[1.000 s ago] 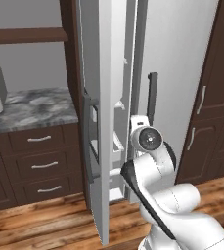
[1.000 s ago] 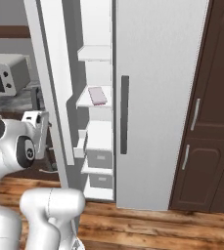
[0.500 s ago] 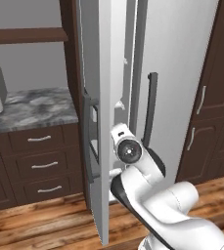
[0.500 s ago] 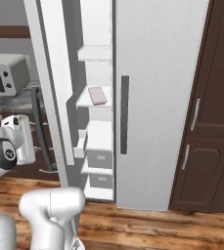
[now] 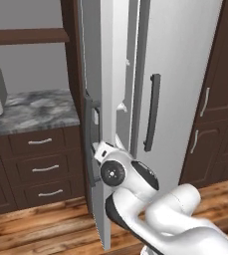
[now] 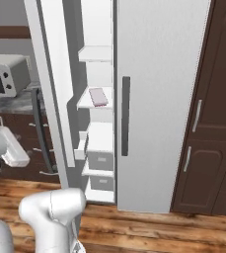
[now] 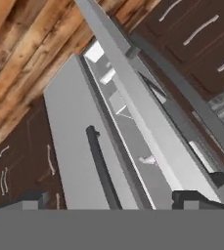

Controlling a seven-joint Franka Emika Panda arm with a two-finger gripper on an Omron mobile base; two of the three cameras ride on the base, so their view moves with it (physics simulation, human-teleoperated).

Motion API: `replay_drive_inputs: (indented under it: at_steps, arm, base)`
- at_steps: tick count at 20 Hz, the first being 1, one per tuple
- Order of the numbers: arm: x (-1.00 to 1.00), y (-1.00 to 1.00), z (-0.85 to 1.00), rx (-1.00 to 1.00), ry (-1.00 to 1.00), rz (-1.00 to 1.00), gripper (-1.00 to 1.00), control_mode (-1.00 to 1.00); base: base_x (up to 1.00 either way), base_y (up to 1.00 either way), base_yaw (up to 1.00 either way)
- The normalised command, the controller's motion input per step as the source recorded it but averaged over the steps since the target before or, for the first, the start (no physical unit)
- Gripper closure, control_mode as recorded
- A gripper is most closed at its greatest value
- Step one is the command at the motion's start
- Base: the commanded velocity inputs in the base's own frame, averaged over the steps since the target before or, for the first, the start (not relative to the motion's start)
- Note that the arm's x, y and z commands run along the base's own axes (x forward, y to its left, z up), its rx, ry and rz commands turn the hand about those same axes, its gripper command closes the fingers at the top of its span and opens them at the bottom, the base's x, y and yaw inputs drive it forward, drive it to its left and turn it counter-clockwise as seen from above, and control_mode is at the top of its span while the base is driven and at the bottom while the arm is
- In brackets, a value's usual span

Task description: The ice cube tray has been filled with water. Take the tray and place it in the freezer to make ice. Close the freezer door after placing the tray.

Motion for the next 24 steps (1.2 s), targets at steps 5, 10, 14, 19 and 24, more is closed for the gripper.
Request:
replay_drive_inputs:
  at_steps: [5,10,14,19,24]
  arm:
    - [0.00,0.53,0.05,-0.46,0.17,0.03,-1.00,-1.00]
    - [0.02,0.75,0.00,-0.46,0.19,0.00,-1.00,-1.00]
    - [0.24,0.81,0.00,-0.45,0.21,0.00,-1.00,-1.00]
    - [0.25,0.63,0.00,-0.36,0.15,-0.07,-1.00,-1.00]
    - [0.24,0.40,-0.09,-0.18,0.04,-0.13,-1.00,-1.00]
  base:
    - [0.00,0.00,0.00]
    - [0.00,0.00,0.00]
    - [0.00,0.00,0.00]
    - [0.00,0.00,0.00]
    - [0.00,0.00,0.00]
